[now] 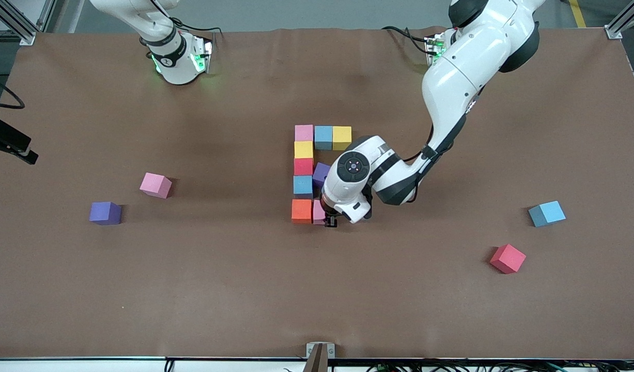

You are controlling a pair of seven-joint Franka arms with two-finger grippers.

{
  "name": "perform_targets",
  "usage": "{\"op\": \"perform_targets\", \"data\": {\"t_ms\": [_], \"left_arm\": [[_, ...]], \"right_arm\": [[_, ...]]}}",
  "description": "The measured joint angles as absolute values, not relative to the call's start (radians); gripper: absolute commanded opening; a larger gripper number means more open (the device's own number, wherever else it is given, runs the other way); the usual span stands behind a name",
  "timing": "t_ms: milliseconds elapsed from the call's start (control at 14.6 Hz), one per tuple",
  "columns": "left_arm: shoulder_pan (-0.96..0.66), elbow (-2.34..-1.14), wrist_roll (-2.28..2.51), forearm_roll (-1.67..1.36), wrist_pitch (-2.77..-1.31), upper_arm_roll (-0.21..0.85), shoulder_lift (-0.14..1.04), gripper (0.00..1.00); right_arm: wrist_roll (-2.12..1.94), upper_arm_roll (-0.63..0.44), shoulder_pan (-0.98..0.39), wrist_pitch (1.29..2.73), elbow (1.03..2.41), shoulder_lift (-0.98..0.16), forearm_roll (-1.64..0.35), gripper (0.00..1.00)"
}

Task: Arrange 11 blocks into digit 3
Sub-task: 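Lower the pink cube beside orange and open the left gripper, then move the left gripper to the red cube near the blue cube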

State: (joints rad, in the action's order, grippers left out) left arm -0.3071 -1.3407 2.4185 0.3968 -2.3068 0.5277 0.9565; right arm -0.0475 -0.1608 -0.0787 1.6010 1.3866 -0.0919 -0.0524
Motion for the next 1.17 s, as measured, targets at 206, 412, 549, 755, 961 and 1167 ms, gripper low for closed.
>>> {"op": "perform_targets", "data": {"t_ms": [206,412,549,755,961,1167], "left_arm": [[-0.307,-1.338,2.433,0.397,-2.328,0.528,0.966,0.63],[-0.307,-1.335,2.405,0.397,-2.332,0.528,0.967,1.00],[-0.305,-1.324,2.360,0.397,-2.330,0.528,0.966,1.00],[-0.286,-1.301,2.290,0.397,-2.271,0.531,0.930,1.00],[-0.199,-1.289,2.127,0.396,-2.102,0.591,0.831,1.00],[0.021,-1.302,1.904,0.395,-1.967,0.734,0.765,1.00]], "right_arm": [[-0.048,-0.161,-0.079,1.601,1.388,-0.097,-0.052,1.00],[-0.054,-0.161,-0.093,1.588,1.388,-0.102,-0.053,1.00],[-0.055,-0.161,-0.132,1.512,1.387,-0.103,-0.048,1.00],[-0.053,-0.161,-0.161,1.481,1.378,-0.102,-0.034,1.00],[-0.054,-0.173,-0.159,1.493,1.381,-0.122,-0.020,1.00],[-0.055,-0.178,-0.157,1.514,1.381,-0.146,-0.015,1.00]]}}
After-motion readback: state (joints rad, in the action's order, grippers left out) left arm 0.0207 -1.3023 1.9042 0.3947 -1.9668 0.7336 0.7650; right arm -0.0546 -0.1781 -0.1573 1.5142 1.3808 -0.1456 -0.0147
